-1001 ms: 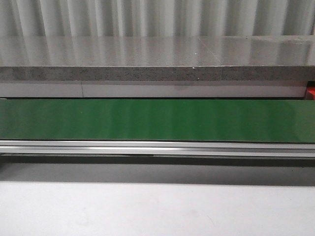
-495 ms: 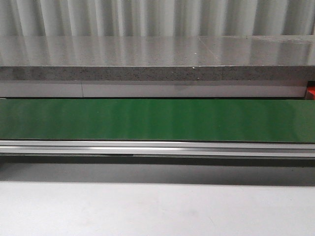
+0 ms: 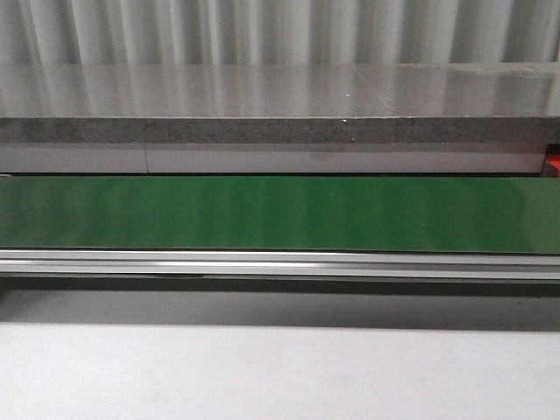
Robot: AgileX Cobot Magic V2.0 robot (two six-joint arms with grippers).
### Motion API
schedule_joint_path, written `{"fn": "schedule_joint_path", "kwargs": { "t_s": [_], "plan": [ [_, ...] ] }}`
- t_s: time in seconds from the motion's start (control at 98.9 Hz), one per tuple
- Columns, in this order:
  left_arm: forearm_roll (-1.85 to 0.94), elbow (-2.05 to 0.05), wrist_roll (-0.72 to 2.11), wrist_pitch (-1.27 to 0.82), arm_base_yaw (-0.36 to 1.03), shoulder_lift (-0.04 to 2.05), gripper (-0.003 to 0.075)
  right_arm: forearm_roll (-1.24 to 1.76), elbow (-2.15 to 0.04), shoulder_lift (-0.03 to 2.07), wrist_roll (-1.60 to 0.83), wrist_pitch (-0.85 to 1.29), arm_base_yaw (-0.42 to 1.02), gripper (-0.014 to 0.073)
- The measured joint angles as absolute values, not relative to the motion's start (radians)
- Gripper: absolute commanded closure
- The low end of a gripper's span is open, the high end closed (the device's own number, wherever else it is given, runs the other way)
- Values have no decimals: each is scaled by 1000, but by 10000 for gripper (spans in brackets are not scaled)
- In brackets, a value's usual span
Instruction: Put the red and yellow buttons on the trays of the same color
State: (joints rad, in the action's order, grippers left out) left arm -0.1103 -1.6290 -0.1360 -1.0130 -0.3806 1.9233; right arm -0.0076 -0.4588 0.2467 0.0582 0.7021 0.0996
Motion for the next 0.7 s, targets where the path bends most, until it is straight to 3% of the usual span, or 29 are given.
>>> {"fn": "schedule_joint_path", "kwargs": {
  "t_s": [0.334, 0.697],
  "plan": [
    [-70, -1777, -276, -1032, -381, 2075, 237, -8, -459, 247, 58, 702, 100, 662],
    [-70, -1793, -333, -1026, -381, 2198, 257, -8, -459, 247, 58, 702, 100, 662]
  ]
}}
